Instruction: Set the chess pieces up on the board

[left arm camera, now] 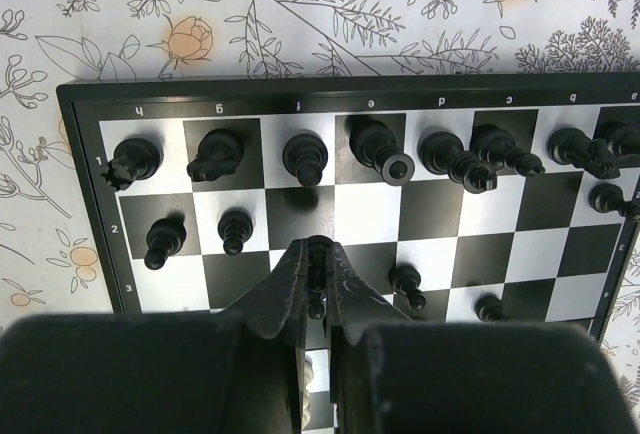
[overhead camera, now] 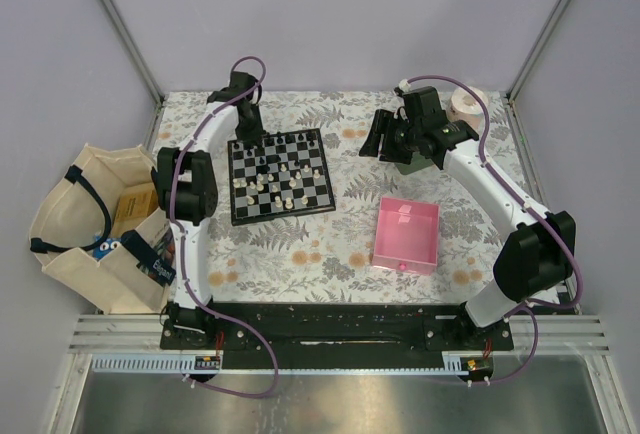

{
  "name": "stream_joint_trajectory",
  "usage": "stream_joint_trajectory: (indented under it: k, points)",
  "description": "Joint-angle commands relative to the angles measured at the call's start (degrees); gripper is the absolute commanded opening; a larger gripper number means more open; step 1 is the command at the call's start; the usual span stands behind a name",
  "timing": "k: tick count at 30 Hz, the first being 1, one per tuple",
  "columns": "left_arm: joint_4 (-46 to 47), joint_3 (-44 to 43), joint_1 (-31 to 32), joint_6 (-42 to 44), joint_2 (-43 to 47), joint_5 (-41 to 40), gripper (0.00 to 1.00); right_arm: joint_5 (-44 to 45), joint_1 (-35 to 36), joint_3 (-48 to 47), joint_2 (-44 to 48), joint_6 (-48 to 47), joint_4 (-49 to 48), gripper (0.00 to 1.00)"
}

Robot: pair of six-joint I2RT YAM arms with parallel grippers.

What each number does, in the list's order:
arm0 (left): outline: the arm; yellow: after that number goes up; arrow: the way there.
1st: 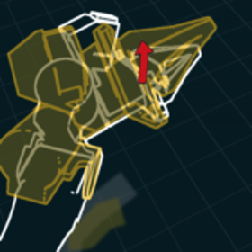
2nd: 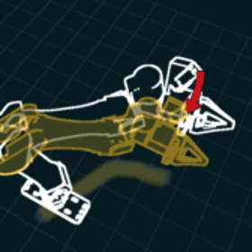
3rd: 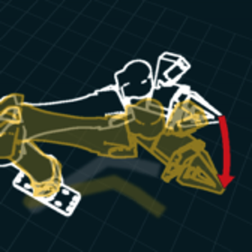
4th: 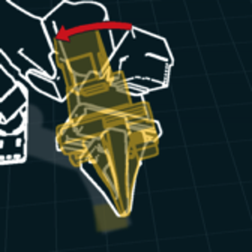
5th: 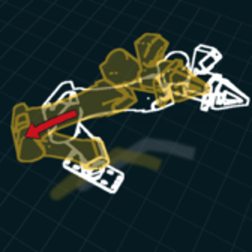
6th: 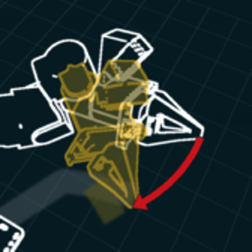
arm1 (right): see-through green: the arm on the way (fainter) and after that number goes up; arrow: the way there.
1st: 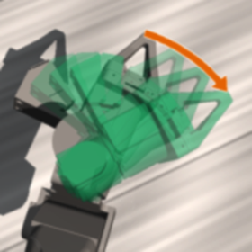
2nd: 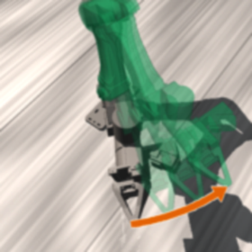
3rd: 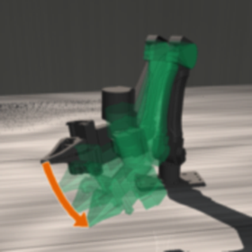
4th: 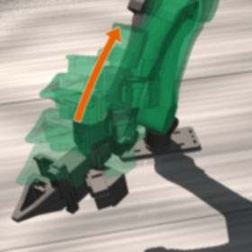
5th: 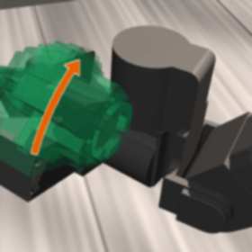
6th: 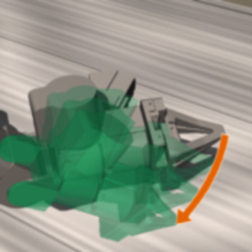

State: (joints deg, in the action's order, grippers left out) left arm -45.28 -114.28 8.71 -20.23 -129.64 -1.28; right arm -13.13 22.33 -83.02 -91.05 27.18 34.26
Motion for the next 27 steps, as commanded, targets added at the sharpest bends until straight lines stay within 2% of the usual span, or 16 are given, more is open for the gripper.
stream_joint_trajectory:
  k: [1, 17, 21, 23, 27]
  points:
    - [2.39, -0.33, 0.17, -1.13, -0.87, -0.48, 0.00, -0.85, -0.53, -0.47, 0.08, -0.72, 0.10, 0.68]
    - [2.39, -0.16, 0.25, -1.39, -2.98, -1.62, 0.04, -1.03, -0.79, -1.00, -0.36, -0.81, 0.46, 0.68]
    - [2.47, -0.07, 0.25, -1.39, -3.07, -1.62, 0.12, -1.20, -0.79, -1.18, -0.62, -0.81, 0.54, 0.68]
    - [2.47, 0.02, 0.25, -1.39, -2.98, -1.62, 0.22, -1.29, -0.79, -1.44, -0.80, -0.72, 0.89, 0.68]
    - [2.47, 0.11, 0.34, -1.66, -2.46, -1.53, 0.32, -1.46, -0.79, -1.44, -0.89, -0.72, 0.81, 0.68]
